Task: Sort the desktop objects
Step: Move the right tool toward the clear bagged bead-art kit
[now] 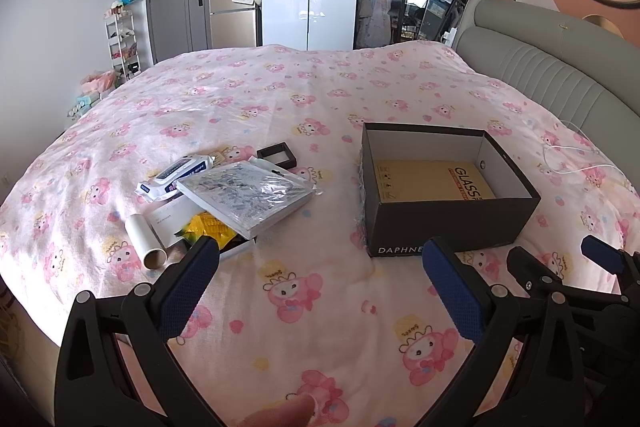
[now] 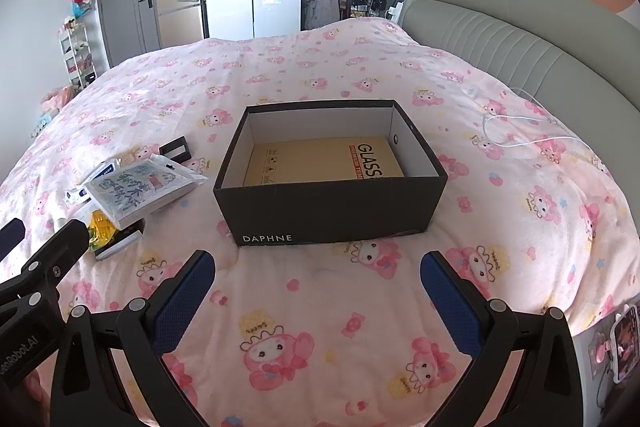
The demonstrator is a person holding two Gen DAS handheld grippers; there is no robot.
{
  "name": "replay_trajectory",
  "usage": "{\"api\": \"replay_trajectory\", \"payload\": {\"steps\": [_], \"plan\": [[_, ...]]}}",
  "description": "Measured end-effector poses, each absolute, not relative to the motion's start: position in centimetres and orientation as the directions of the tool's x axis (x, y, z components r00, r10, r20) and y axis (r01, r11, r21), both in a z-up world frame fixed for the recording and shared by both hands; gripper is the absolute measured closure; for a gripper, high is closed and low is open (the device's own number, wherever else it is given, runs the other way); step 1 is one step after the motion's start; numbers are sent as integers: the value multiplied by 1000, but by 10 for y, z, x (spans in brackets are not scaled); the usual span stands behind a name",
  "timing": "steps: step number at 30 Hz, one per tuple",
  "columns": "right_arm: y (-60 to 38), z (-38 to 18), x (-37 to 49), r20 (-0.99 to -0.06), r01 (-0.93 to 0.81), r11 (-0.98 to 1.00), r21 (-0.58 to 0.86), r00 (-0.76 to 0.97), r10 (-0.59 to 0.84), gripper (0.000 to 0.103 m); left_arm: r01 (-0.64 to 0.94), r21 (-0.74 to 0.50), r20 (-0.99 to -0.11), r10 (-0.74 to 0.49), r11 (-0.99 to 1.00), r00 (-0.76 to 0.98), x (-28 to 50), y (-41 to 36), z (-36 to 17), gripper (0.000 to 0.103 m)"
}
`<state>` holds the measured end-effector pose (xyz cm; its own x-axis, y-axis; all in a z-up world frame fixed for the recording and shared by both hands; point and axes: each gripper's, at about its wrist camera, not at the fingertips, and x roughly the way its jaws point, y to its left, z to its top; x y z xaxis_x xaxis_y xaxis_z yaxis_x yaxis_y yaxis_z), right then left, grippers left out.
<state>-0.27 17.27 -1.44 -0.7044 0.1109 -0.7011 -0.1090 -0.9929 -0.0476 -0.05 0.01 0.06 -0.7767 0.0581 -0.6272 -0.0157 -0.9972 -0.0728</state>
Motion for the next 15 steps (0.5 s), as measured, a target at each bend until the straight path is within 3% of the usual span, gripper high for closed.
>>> {"api": "replay_trajectory", "payload": {"steps": [6,15], "plan": [[170,-11,0,-667,-83,-995,-56,-738,99,0,-61,-113,-616,119,-992,-779,-2,0,2,7],[172,2,-11,-624,18,-997,-78,-781,35,0,-113,-152,-602,182,-982,-778,-11,2,8,7]]}}
